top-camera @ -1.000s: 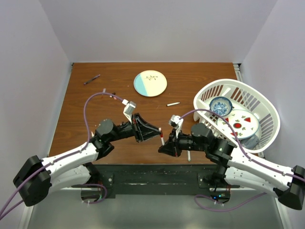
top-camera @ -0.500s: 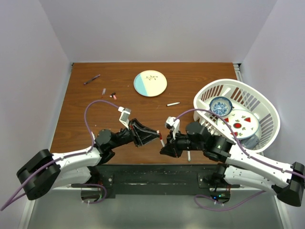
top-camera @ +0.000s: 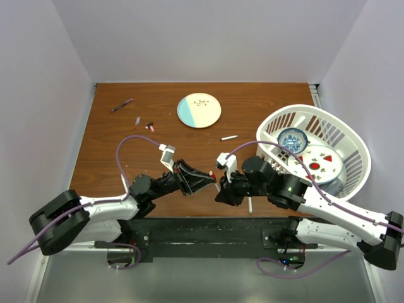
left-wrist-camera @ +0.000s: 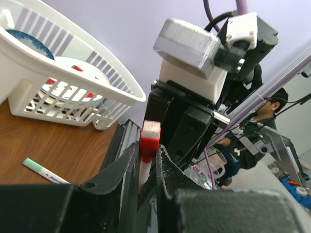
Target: Insert the pens into the pen caps
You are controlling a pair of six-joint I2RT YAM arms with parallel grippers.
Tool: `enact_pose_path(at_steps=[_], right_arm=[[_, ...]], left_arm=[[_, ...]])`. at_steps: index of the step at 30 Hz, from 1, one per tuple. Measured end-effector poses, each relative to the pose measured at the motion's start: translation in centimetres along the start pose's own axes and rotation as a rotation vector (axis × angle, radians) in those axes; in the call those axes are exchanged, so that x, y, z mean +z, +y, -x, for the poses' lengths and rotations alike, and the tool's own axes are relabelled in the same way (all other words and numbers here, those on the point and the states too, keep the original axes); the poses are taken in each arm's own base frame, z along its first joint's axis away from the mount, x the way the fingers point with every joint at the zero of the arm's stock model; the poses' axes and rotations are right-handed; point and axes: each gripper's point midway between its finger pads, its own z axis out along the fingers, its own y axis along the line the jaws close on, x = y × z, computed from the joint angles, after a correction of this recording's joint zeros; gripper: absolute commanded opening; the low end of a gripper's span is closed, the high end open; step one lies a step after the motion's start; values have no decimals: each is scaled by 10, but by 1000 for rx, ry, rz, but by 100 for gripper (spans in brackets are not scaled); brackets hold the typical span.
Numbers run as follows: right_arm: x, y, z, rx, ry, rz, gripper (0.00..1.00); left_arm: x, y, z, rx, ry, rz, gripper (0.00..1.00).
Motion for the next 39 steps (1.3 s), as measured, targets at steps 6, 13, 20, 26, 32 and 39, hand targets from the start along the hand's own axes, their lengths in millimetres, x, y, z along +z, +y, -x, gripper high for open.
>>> enact_pose_path(at_steps=[6, 13, 20, 26, 32, 39], right_arm=[[-2, -1, 12, -22, -17, -9, 0], [-2, 6, 16, -40, -30, 29, 0], [-17, 13, 46, -66, -208, 62, 0], [-17, 18, 62, -60, -291, 84, 0], [-18, 19, 74, -57, -342, 94, 0], [-23, 27, 94, -72, -421, 130, 0]], left_arm=[[1, 0, -26, -68, 60, -21, 0], [-1, -9, -19, -64, 64, -12, 27], [10, -33, 5, 24, 81, 1, 52], [8, -45, 16, 124, 78, 27, 69], [14, -54, 25, 181, 96, 36, 79], [18, -51, 29, 193, 148, 66, 86]])
